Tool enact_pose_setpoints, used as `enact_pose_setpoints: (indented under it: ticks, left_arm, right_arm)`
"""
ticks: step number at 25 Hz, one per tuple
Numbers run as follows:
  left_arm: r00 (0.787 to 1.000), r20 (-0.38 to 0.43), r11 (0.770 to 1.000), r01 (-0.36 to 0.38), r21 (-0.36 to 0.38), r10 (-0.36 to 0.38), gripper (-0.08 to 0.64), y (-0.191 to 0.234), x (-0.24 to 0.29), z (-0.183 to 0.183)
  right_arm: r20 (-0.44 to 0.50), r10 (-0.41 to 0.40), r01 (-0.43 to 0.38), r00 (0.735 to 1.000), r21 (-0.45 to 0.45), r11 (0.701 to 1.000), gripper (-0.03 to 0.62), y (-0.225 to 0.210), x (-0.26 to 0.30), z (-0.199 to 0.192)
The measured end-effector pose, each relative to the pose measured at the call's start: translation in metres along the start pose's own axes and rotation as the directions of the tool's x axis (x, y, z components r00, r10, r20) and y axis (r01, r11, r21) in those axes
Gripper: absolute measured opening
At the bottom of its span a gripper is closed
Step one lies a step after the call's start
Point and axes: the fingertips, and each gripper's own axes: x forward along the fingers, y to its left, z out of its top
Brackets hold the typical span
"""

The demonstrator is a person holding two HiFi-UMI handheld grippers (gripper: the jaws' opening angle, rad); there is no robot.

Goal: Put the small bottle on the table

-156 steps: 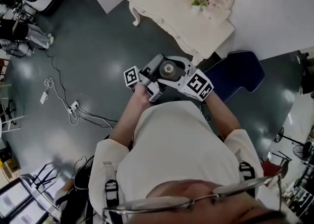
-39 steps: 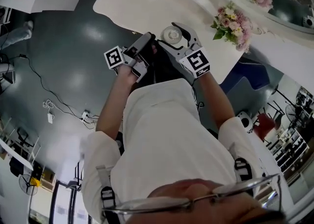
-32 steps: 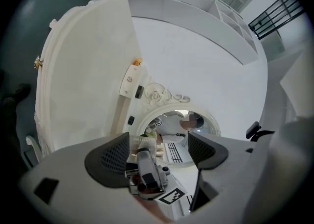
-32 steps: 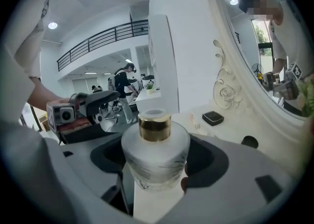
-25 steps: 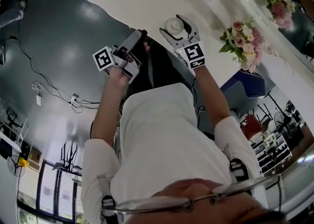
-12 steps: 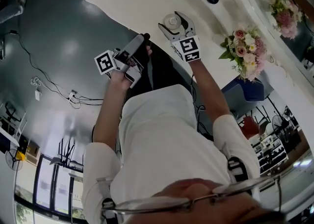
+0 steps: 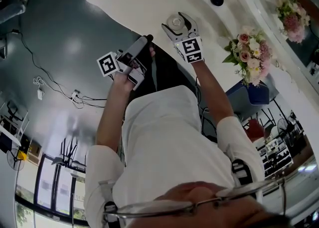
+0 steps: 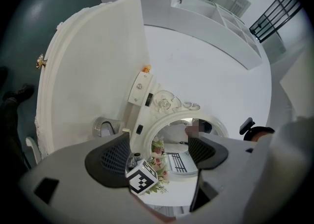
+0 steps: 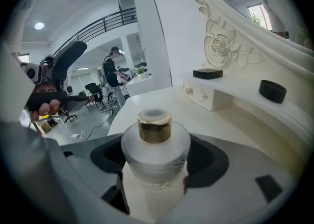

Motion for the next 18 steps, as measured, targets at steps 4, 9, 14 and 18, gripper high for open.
enact_pose_setpoints:
  ticks: [4,9,14,18]
  left_arm:
    - [1.0,-0.006,1.0,-0.006,0.0,0.006,0.374,0.0,0.001,0.001]
    - [1.0,-0.009,1.0,-0.014,0.005,0.014,0.374,-0.001,0.002,0.002]
    - [1.0,-0.008,1.0,-0.022,0.013,0.022,0.374,-0.003,0.002,0.002]
    - [1.0,-0.007,0.999,-0.021,0.027,0.022,0.374,-0.008,0.003,0.001]
  right_arm:
    - [-0.015,-0.002,0.002,1.0,-0.001,1.0,0.345,0.002,0.001,-0.004]
    - [-0.02,-0.009,0.009,1.0,-0.005,1.0,0.345,0.001,0.001,-0.005]
    - [-0.043,-0.023,0.021,0.999,-0.039,0.999,0.347,-0.001,0.001,-0.01]
    - [-0.05,-0.002,0.001,0.999,-0.028,1.0,0.358,0.002,0.001,-0.013]
